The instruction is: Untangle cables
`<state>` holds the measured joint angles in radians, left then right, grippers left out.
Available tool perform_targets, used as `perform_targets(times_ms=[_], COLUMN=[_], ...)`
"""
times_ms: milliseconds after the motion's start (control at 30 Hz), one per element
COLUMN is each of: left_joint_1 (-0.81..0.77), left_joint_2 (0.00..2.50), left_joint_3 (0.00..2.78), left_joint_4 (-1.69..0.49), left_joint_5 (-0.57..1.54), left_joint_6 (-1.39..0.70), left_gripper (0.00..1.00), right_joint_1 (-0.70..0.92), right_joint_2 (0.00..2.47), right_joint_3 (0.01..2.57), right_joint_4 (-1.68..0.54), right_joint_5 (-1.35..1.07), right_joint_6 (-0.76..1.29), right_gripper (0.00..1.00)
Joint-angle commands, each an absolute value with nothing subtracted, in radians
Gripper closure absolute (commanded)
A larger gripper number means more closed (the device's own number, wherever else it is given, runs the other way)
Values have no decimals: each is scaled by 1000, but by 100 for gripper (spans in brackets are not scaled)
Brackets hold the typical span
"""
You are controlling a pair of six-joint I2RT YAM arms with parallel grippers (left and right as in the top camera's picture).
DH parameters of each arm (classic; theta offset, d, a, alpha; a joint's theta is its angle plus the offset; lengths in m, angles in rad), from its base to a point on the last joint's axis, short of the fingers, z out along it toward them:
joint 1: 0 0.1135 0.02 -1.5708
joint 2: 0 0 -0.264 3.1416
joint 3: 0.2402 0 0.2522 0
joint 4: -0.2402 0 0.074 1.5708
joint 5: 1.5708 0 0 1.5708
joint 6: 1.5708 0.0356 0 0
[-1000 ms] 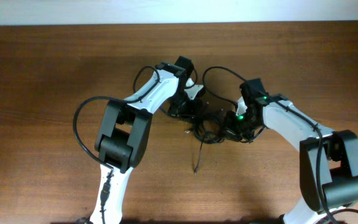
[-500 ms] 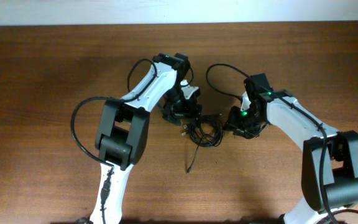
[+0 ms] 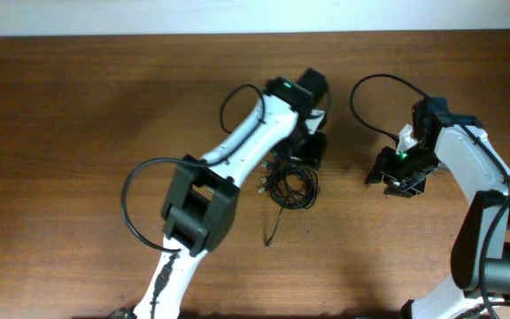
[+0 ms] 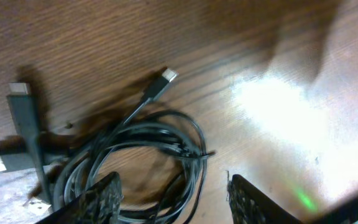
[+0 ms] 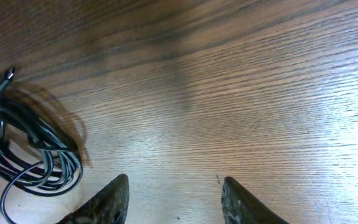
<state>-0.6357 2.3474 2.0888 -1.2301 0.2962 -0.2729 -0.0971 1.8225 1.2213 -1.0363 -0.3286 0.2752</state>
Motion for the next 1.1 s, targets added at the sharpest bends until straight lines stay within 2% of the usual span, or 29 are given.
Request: perform_targets(times_ms=[0,167,700,800,833,867,933,1067], left_joint_1=[-711,-750,-722,-720,-717,-708,-679,-583], left_joint_2=[2347,2349,2457,2457,2457,2457,2457,2457], left_joint_3=[2095,2093,2029,2029,2030,2030,2037,2060], left_joint_4=[-1206,-1192,-1141,-1151,-1164,-1176,-1186,-1185], left_joint_5=[112,78,82,86,90,104,183,616], left_joint_6=[-460,-486,-553,-553,-553,-552,-532,-315], left_gripper=[46,61,62,84,100,100,100,100], right_joint_1=[-99,-99,-99,-99,-99,-99,-99,-99], right_joint_2=[1806,1806,1806,1806,1806,1806,1806,1806], right_joint_3=[1213,1182,1178,1178,1178,1178,1178,1178], right_joint_4=[-1036,-1031,-1030,-1029,-1029,-1030,-1030,-1041], right_joint_5=[-301,-301,-301,-277,-276,-276,-277,-381], right_joint_6=[262,262,261,262,262,262,262,249], right_gripper=[49,48,48,48,48,48,48,48])
